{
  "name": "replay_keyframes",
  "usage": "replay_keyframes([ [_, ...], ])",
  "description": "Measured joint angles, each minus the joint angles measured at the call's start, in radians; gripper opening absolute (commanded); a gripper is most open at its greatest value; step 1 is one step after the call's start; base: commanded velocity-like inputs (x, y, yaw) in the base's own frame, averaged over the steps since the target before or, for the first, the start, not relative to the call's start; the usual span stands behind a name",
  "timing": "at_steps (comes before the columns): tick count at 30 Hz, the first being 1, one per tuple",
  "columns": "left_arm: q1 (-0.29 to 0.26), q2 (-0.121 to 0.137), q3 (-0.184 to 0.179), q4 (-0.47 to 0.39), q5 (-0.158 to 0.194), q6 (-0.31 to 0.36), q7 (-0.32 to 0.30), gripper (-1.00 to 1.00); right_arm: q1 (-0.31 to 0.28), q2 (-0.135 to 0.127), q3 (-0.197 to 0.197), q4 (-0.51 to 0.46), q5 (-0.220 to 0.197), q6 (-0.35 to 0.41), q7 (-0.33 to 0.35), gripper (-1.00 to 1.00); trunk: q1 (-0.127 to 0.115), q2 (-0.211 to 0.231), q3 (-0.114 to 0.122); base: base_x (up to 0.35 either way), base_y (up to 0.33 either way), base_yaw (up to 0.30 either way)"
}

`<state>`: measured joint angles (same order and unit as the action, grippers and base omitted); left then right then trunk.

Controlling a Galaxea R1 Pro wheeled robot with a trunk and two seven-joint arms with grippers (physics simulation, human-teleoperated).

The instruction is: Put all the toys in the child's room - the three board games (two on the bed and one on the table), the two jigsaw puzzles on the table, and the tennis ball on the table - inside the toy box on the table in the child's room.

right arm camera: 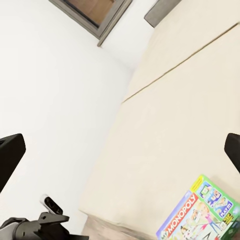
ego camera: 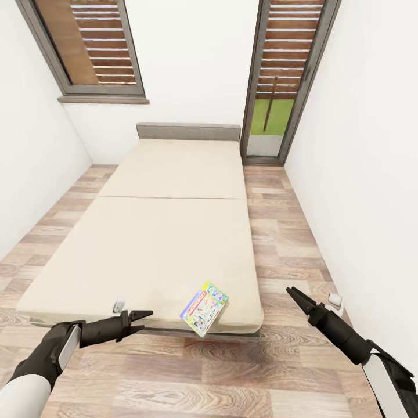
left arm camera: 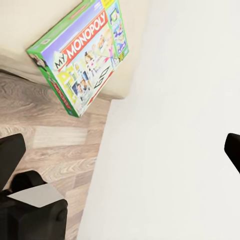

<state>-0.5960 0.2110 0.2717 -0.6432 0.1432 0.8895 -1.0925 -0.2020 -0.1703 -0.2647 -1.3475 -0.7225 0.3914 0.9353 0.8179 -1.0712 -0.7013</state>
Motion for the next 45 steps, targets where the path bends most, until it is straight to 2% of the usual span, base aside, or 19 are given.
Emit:
replay_keyframes([
  [14,-0.002,-0.021,0.0,0.046,0.003,0.007,0.047,1.0,0.0,0.001,0.001,0.002,-0.001,0.001,-0.007,1.0,0.054,-0.098,-0.044,0.0,0.0,0.0],
  [28,-0.003,-0.039,-0.001,0.085,0.004,0.004,0.142,1.0,0.0,0.0,0.001,-0.005,0.0,0.0,-0.001,1.0,0.107,-0.196,-0.086,0.0,0.0,0.0],
  [45,-0.003,-0.042,-0.001,0.086,0.004,-0.003,0.156,1.0,0.0,0.0,0.0,-0.007,0.0,0.0,0.003,1.0,0.173,-0.315,-0.114,0.0,0.0,0.0],
])
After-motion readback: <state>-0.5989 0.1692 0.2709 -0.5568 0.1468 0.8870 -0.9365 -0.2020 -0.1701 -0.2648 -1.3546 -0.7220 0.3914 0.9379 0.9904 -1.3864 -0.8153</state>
